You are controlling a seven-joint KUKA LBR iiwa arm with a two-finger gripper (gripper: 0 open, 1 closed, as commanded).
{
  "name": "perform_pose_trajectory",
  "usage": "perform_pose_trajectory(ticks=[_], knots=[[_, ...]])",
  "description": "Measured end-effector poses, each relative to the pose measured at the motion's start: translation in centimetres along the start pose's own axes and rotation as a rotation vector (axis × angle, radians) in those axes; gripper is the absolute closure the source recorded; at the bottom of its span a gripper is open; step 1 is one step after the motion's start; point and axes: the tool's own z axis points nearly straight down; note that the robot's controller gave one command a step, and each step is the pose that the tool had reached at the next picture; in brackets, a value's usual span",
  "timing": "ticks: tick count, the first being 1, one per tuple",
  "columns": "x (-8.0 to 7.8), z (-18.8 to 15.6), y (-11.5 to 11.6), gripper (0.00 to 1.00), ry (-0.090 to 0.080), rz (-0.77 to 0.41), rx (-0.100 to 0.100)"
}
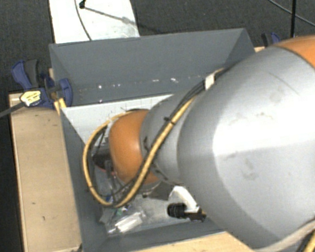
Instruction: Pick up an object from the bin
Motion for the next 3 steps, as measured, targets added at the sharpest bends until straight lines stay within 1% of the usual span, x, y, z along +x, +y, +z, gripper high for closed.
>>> perform_pose_trajectory(ticks=[1,2,3], knots=[[0.0,-0.1,0.0,1.00,0.000,0.001,-0.001],[-0.1,-3.6,0.1,1.00,0.000,-0.003,-0.001],[-0.1,-4.9,0.1,1.00,0.001,-0.006,0.000]])
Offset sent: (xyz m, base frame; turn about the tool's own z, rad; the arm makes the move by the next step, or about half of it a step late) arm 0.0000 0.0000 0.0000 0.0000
